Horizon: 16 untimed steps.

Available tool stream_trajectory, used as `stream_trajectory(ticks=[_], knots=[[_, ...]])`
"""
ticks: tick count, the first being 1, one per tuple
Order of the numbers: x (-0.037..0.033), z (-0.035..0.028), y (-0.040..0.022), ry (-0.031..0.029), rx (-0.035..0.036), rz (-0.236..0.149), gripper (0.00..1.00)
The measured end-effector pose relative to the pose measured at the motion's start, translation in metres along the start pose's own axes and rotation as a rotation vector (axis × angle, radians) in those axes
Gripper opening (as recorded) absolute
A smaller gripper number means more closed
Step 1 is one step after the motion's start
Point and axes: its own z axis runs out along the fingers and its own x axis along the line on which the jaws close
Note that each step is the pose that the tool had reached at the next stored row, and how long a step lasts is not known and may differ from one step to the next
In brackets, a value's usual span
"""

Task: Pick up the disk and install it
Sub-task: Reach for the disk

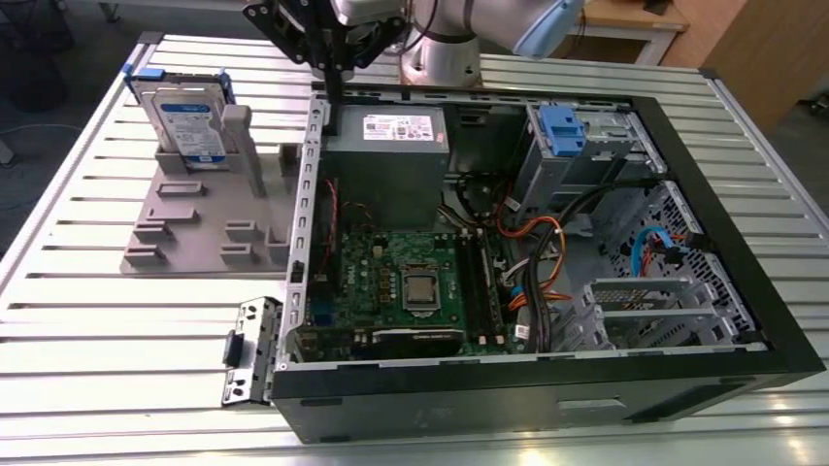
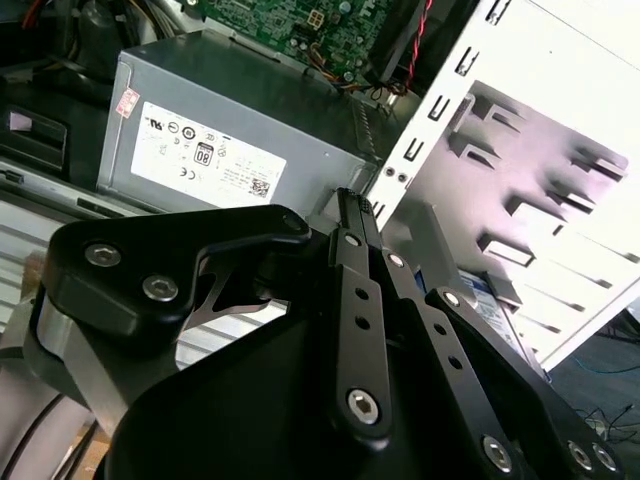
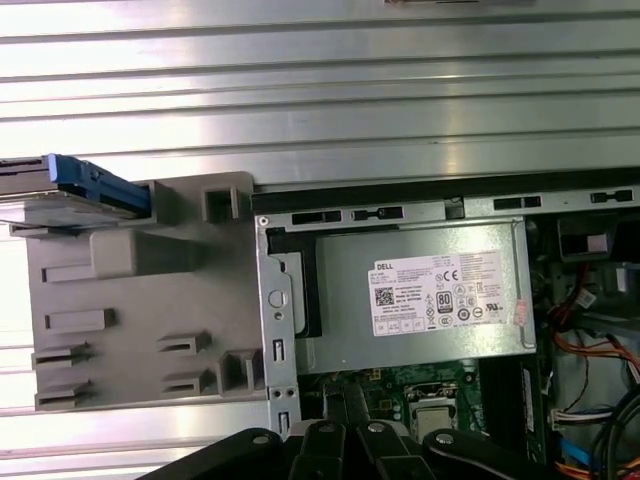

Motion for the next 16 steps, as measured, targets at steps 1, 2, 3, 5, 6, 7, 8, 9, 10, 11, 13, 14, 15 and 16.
stream_trajectory(ticks=[1, 2, 3, 5, 6, 7, 8, 9, 10, 11, 13, 14, 15, 16], knots=[[0.0010, 0.0000, -0.0001, 0.0000, 0.0000, 0.000, 0.10], [0.0019, 0.0000, -0.0002, 0.0000, 0.0000, 0.000, 0.10], [0.0028, 0.0000, -0.0002, 0.0000, 0.0000, 0.000, 0.10], [0.0044, -0.0001, -0.0003, 0.0000, 0.0000, 0.000, 0.10], [0.0060, -0.0002, -0.0004, 0.0001, 0.0001, 0.000, 0.10], [0.0078, -0.0002, -0.0006, 0.0000, 0.0000, 0.000, 0.10], [0.0087, -0.0002, -0.0007, 0.0000, 0.0000, 0.000, 0.10], [0.0096, -0.0002, -0.0007, 0.0000, 0.0000, 0.000, 0.10], [0.0105, -0.0002, -0.0008, 0.0000, 0.0000, 0.000, 0.10], [0.0113, -0.0002, -0.0009, 0.0000, 0.0000, 0.000, 0.10], [0.0130, -0.0003, -0.0010, 0.0000, 0.0000, 0.000, 0.10], [0.0139, -0.0003, -0.0011, 0.0000, 0.0000, 0.000, 0.10], [0.0149, -0.0003, -0.0011, 0.0000, 0.0001, 0.000, 0.10], [0.0158, -0.0003, -0.0012, 0.0000, 0.0000, 0.000, 0.10]])
